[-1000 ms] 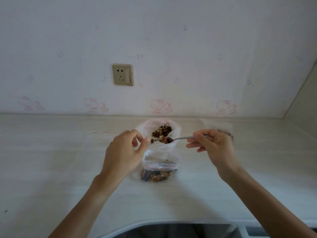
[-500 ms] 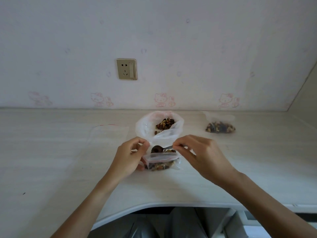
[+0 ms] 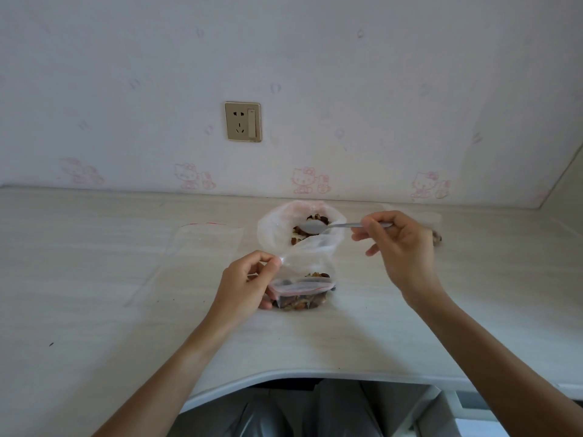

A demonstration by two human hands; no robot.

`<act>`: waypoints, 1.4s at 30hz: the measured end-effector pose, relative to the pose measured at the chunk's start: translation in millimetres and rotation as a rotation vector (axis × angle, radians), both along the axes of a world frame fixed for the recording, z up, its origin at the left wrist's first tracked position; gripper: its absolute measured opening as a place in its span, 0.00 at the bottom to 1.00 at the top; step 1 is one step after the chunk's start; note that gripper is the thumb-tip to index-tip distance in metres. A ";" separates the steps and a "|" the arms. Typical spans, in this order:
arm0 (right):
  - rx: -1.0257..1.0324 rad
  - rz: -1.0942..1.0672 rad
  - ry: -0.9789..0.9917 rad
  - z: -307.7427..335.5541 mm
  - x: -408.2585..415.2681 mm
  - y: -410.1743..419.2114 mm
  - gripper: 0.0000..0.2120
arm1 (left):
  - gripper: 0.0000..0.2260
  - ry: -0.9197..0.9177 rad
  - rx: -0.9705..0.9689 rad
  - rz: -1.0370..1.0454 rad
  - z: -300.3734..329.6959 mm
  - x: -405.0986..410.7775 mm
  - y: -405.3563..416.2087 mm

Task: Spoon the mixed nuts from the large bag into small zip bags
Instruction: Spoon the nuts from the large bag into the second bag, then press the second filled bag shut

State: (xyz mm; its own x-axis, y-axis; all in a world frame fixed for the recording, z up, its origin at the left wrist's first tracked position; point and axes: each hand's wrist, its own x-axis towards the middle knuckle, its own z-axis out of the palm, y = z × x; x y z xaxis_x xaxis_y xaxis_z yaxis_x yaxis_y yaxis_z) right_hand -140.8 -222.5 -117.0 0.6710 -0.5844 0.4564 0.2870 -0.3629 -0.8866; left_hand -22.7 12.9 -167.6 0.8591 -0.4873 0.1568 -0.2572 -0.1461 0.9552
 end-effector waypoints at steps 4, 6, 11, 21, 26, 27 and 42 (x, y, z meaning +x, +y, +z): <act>0.199 -0.085 0.106 -15.3 26.9 -14.3 0.03 | 0.06 0.015 0.005 -0.001 0.6 -0.3 0.2; 0.210 -0.126 0.162 -23.2 38.2 -15.8 0.03 | 0.06 0.020 0.002 0.001 0.0 -0.8 0.7; 0.162 -0.155 0.349 -39.3 55.3 -9.6 0.06 | 0.07 0.027 0.010 0.005 -0.8 -1.0 0.3; -0.111 -0.186 0.574 -23.7 30.4 -12.3 0.17 | 0.19 0.189 -0.010 0.030 8.9 -2.4 3.1; 0.157 0.094 0.688 -18.2 0.7 1.3 0.16 | 0.22 0.497 0.000 -0.016 14.2 4.4 7.5; 0.201 0.178 0.736 -17.9 -3.9 4.4 0.17 | 0.20 0.536 -0.015 -0.042 15.9 3.6 7.7; 0.283 0.284 0.556 8.2 -14.5 28.0 0.08 | 0.08 0.276 0.040 -0.066 50.1 -2.5 6.0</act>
State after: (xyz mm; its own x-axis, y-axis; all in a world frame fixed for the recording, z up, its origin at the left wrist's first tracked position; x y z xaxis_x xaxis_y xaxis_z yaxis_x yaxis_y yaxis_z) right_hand -155.3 -194.5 -108.8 0.9062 -0.3973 -0.1446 -0.1882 -0.0729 -0.9794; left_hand -25.2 18.9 -117.5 0.8325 -0.5451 -0.0989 0.0012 -0.1768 0.9843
